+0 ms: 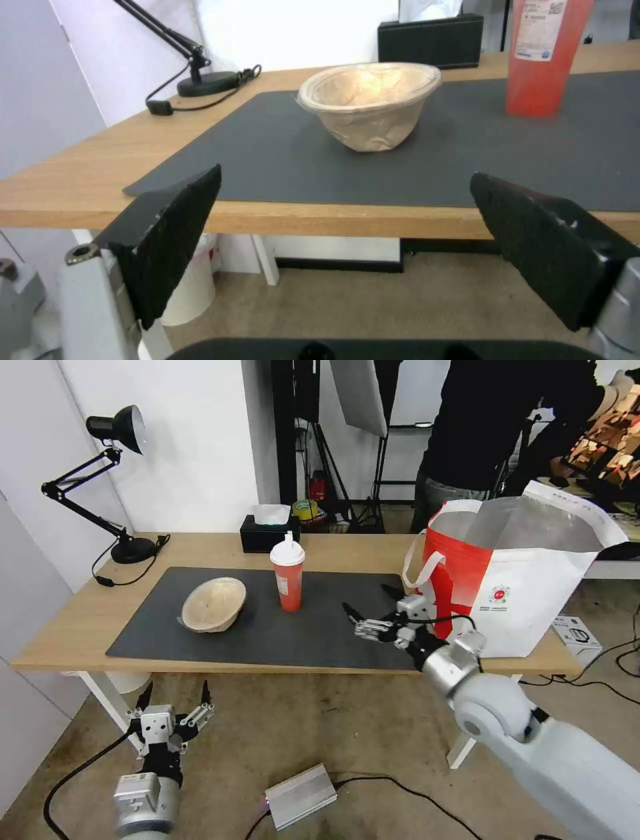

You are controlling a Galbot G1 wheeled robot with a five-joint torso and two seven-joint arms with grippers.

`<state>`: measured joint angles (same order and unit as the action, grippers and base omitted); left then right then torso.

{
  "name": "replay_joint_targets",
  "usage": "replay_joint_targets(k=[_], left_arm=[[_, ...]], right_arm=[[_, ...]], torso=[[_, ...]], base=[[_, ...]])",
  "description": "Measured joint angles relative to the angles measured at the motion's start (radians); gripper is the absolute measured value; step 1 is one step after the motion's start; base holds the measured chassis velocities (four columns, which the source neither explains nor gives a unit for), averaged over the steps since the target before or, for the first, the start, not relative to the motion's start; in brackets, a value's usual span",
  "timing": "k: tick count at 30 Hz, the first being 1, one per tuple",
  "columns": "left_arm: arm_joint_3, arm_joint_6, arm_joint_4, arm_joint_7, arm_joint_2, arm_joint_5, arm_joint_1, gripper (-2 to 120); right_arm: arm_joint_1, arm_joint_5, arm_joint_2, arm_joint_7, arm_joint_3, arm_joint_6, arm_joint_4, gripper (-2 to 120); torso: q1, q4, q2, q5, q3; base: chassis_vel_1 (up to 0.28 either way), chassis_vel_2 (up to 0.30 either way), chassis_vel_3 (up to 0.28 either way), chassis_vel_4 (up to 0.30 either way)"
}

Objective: Pick up the trash from the table and place it into the takeout bag.

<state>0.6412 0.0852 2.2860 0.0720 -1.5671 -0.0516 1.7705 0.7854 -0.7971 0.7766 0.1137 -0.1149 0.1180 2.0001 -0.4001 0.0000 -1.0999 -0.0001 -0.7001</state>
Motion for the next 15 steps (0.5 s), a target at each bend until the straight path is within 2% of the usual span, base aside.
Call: replay_joint_targets(k=[4, 15], left_arm=[[0.005, 0.0, -0.002, 0.0, -0.002, 0.0, -0.001, 100], [0.013, 0.0, -0.006, 0.001, -0.011, -0.001, -0.002, 100]], right_arm=[[-0.111, -0.038, 0.031, 0.008, -0.09, 0.01, -0.065, 100], [-0.277, -0.098, 0.132, 0.03, -0.211, 0.032, -0.176, 100]], torso=[[0.0, 0.0, 0.0, 0.0, 0.0], [0.0, 0.0001, 0.0, 0.0, 0.0]], base=[[0.0, 0.0, 0.0, 0.0], [0.0, 0.0, 0.0, 0.0]])
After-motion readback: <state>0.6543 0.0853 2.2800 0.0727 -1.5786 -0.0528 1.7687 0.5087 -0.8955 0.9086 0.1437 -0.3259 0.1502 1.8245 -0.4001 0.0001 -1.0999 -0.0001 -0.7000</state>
